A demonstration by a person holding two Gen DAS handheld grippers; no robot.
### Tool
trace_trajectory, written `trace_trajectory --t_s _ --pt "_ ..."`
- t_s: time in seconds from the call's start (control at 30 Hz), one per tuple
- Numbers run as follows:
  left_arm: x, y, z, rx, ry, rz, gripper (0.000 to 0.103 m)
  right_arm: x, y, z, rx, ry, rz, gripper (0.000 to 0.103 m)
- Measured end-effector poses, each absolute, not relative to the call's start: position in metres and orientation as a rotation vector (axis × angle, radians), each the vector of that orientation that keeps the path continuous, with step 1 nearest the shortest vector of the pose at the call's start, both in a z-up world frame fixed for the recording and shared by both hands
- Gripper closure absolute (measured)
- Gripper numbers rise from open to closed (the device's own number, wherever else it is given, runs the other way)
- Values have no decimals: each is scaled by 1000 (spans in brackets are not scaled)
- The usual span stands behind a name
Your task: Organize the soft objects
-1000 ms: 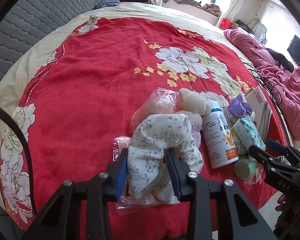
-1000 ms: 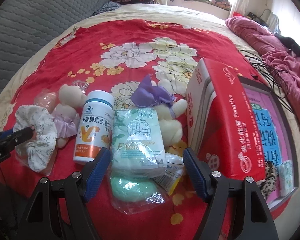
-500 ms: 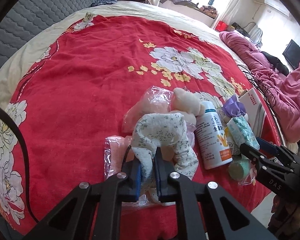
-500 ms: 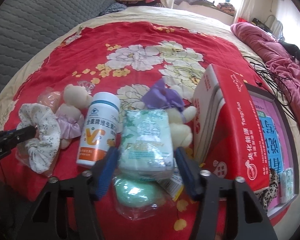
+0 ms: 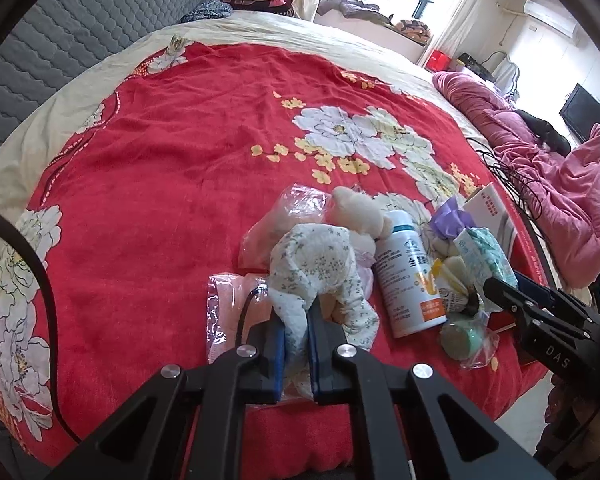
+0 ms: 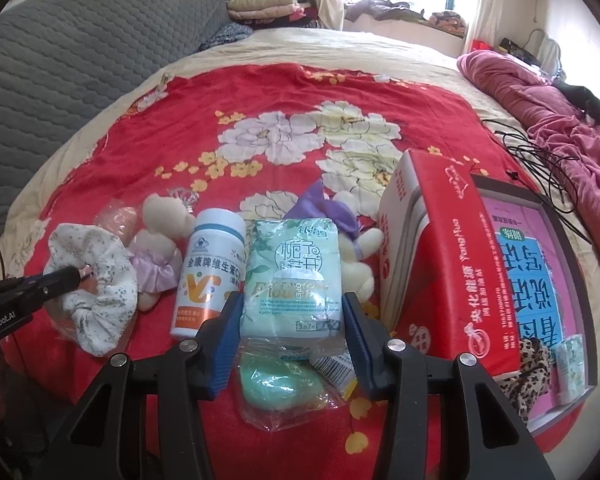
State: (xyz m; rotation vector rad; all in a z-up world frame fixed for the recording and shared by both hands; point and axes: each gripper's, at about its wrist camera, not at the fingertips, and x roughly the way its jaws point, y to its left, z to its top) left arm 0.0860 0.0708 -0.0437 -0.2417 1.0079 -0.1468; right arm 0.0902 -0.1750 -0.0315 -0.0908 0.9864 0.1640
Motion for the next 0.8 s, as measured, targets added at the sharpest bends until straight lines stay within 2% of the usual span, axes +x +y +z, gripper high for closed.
trace_trajectory --t_s 0.8 --pt "51 26 17 -155 926 -188 94 60 -183 22 -67 895 203 53"
